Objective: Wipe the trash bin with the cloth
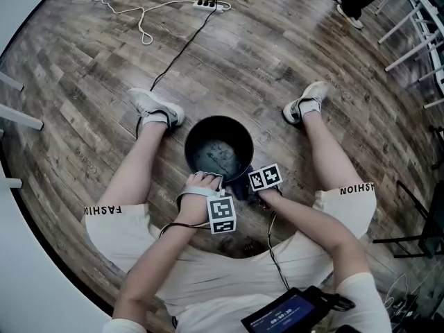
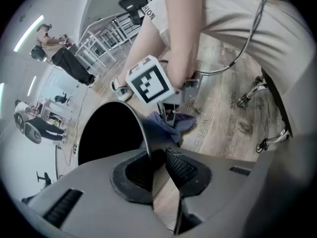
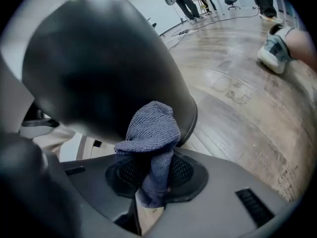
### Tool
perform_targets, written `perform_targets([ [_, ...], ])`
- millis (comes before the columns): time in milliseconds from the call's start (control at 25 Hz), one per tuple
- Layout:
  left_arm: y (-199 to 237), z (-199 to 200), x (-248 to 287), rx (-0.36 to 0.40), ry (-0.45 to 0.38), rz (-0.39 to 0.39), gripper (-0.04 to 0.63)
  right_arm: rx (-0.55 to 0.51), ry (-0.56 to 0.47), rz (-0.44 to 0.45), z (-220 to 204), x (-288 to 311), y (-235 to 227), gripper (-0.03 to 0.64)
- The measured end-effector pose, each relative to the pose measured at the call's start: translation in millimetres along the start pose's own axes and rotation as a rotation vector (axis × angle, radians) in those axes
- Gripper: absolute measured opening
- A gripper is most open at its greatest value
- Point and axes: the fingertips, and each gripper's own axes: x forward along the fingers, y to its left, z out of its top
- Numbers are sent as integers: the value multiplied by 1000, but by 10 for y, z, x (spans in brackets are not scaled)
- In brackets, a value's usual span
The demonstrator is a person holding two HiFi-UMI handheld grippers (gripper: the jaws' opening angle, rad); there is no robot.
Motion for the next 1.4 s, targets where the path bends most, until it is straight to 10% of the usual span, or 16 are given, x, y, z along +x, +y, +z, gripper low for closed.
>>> perform_targets([
  [360, 44, 88, 43, -74, 2, 31, 92, 20, 18, -79, -134, 407, -483, 86],
  [640, 225, 98, -717, -233, -280, 119, 130, -42, -13, -133, 69, -398, -315, 86],
  [1080, 829, -400, -1878, -665, -596, 375, 129, -349, -461, -196, 1183, -2163, 603, 86],
  [1400, 764, -434, -2250, -881, -854, 490, 129, -526, -774, -288, 1178, -2920, 1192, 86],
])
